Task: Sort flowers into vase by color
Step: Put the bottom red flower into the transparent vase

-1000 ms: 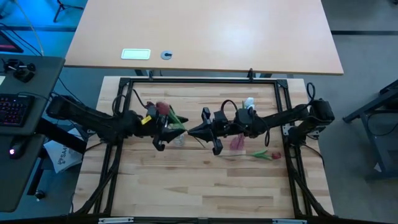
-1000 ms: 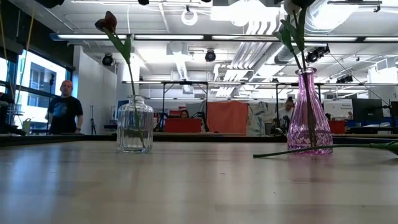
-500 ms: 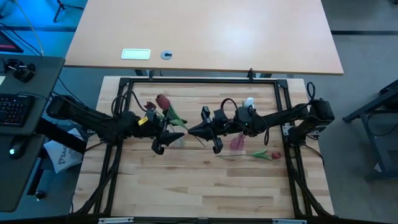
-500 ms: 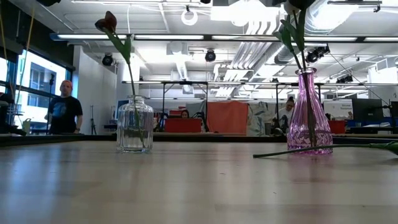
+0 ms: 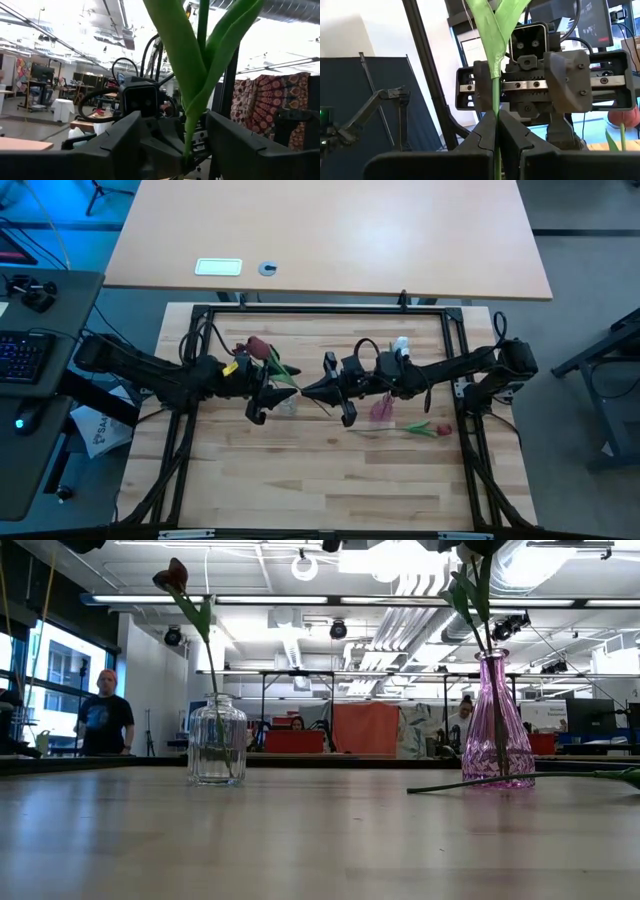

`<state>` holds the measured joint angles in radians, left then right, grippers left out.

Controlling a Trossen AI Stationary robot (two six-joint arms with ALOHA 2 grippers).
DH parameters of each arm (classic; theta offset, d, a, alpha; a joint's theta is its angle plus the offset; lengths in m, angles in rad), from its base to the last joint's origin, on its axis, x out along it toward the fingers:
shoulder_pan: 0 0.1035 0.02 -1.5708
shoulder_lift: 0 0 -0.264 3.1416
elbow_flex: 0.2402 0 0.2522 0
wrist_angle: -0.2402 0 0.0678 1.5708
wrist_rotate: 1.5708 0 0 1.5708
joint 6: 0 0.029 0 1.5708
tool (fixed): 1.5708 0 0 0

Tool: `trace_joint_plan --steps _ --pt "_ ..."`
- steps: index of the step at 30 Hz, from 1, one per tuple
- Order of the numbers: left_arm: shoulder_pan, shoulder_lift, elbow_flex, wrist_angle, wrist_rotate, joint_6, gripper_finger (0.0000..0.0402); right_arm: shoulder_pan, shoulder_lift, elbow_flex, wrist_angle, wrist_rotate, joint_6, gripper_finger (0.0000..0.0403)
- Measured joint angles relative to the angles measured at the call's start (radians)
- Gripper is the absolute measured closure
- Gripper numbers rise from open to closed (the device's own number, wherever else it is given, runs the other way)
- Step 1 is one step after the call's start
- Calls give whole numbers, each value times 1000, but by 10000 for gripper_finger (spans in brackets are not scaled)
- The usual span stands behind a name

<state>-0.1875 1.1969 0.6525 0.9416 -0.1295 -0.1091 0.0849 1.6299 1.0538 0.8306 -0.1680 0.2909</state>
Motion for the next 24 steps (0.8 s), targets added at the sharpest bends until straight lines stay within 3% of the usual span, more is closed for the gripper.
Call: trace_joint_plan --steps 5,13,19,24 --pt "0 0 0 -1 1 28 246 0 0 0 -1 0 0 402" --pt "15 0 0 0 3 42 387 -1 0 0 -3 -1 27 402" --pt "48 -1 0 -1 7 8 397 -5 -1 0 -3 10 128 385" --pt "58 -57 0 -96 1 7 399 -6 -9 0 -12 13 176 308"
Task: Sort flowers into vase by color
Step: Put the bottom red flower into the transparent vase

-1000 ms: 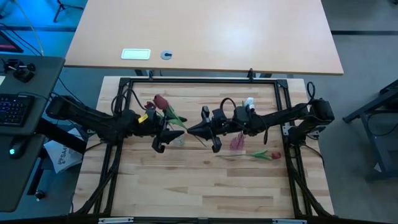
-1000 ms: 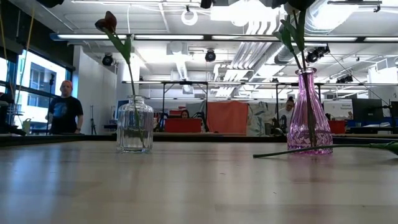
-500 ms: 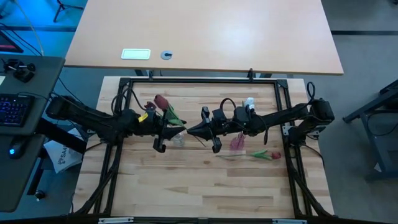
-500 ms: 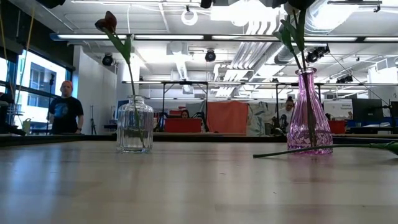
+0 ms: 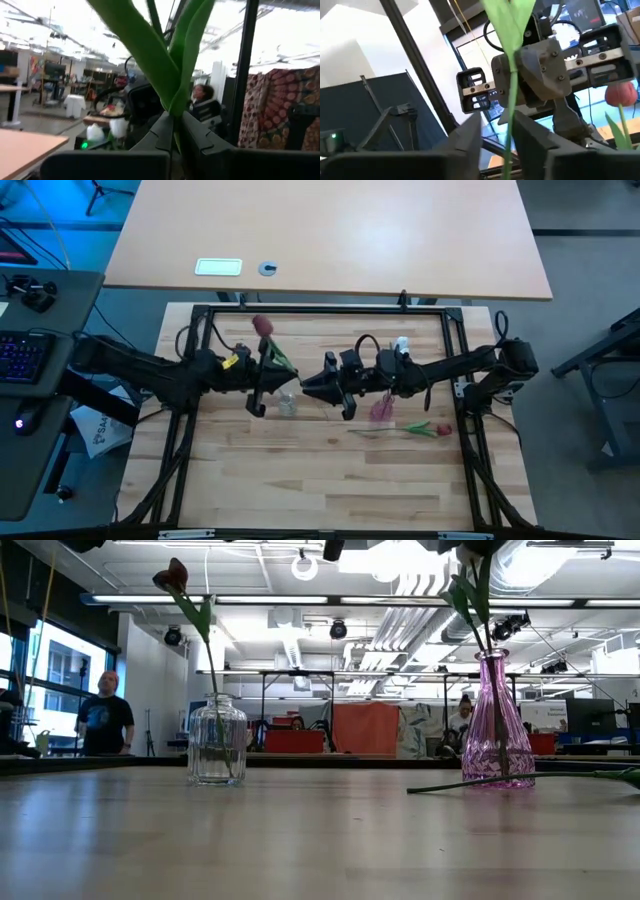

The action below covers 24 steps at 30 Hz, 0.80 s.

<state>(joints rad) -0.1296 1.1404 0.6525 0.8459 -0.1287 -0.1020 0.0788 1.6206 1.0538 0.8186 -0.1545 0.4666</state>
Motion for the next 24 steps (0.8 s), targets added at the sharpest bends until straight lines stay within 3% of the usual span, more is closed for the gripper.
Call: trace_joint_plan --steps 6,10,19,24 --pt "-1 -167 0 -264 -40 10 401 -1 -73 0 -14 12 -20 199" --pt "-45 -291 0 -460 -93 -24 401 -8 -136 0 -19 34 -57 153" --pt "-272 -384 0 -807 -291 -155 401 -20 -192 0 -38 80 -109 139" --pt "-385 -377 -1 -997 -540 -234 401 -20 -196 0 -55 84 -127 139"
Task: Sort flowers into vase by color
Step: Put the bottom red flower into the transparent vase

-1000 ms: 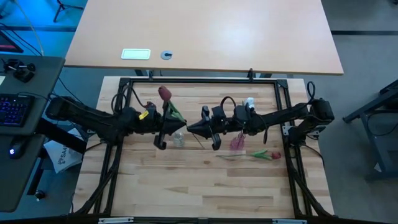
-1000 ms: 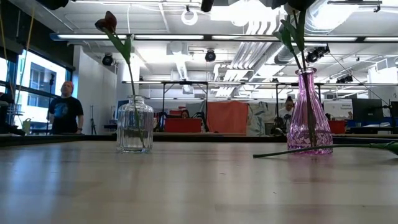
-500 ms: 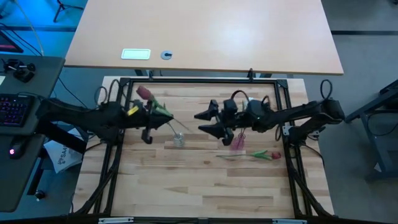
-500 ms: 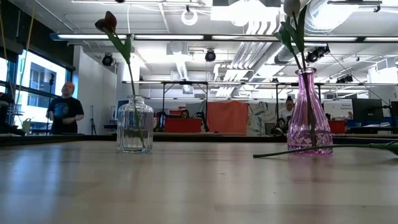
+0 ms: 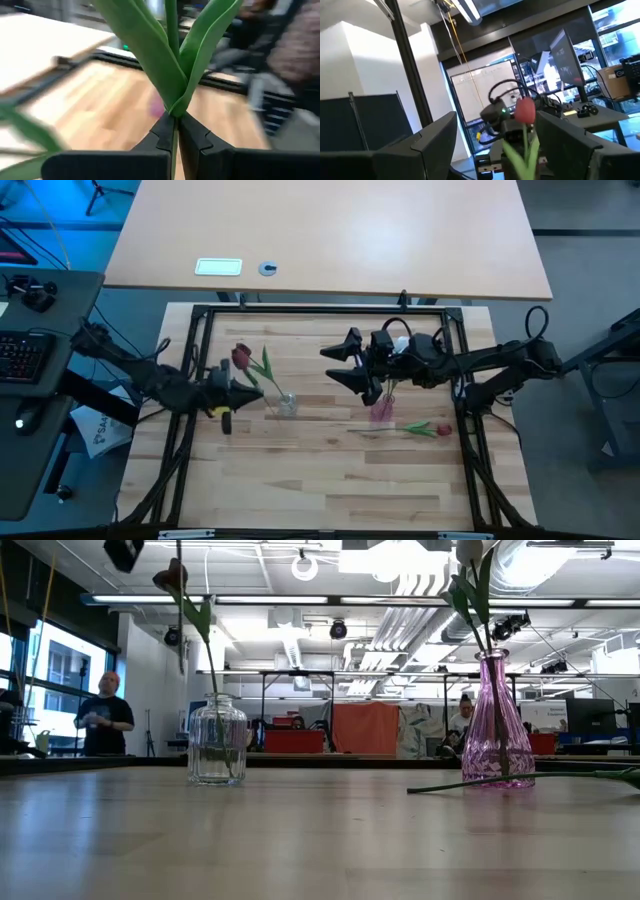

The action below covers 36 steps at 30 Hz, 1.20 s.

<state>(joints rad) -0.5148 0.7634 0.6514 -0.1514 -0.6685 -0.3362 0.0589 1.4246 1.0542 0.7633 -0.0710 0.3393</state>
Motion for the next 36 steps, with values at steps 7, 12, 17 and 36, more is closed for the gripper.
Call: trace_joint_plan --steps 7,12,17,36 --pt "42 91 0 80 -170 47 401 -13 0 0 -11 11 -8 139" --pt "71 163 0 176 -169 134 401 -20 1 0 -16 14 -7 139" --pt "84 161 0 208 -159 129 401 -20 1 0 -18 13 -5 139" --pt "106 49 33 -89 -88 5 401 -20 2 0 -43 11 -6 139"
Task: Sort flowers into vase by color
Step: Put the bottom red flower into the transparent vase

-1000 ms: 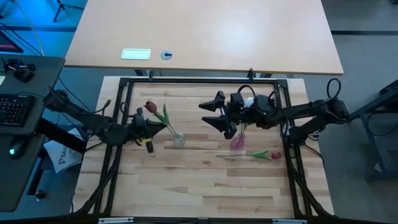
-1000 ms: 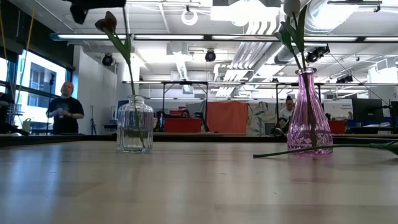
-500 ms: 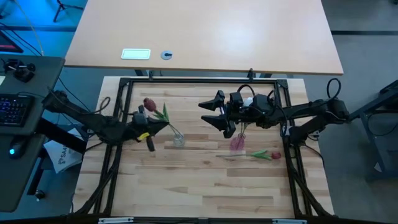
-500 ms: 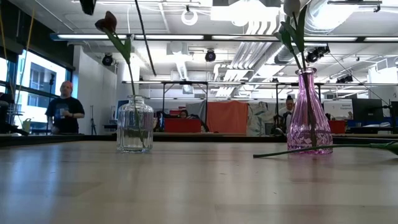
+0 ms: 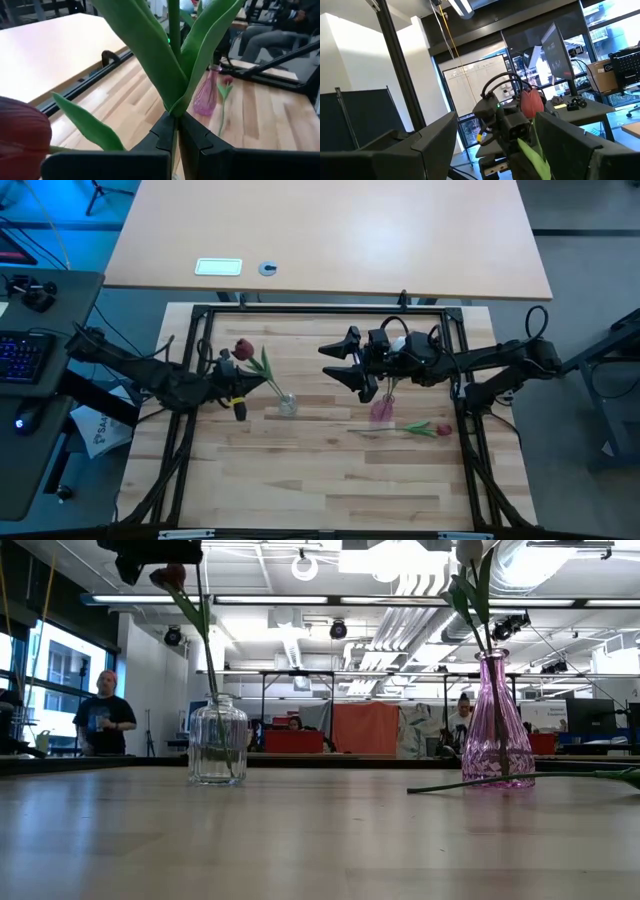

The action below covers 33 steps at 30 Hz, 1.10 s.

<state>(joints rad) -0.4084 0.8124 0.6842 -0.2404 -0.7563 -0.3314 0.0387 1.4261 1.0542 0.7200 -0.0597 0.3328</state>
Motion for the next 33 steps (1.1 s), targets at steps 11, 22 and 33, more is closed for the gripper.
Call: trace_joint_plan --steps 11,22,33 --pt "31 62 0 14 134 -17 388 0 0 0 -2 0 -1 139" --pt "70 97 0 -33 282 -75 265 1 -71 -1 17 -4 -1 139" --pt "71 -45 1 -134 458 -221 184 1 -163 -1 -41 -23 -54 139"
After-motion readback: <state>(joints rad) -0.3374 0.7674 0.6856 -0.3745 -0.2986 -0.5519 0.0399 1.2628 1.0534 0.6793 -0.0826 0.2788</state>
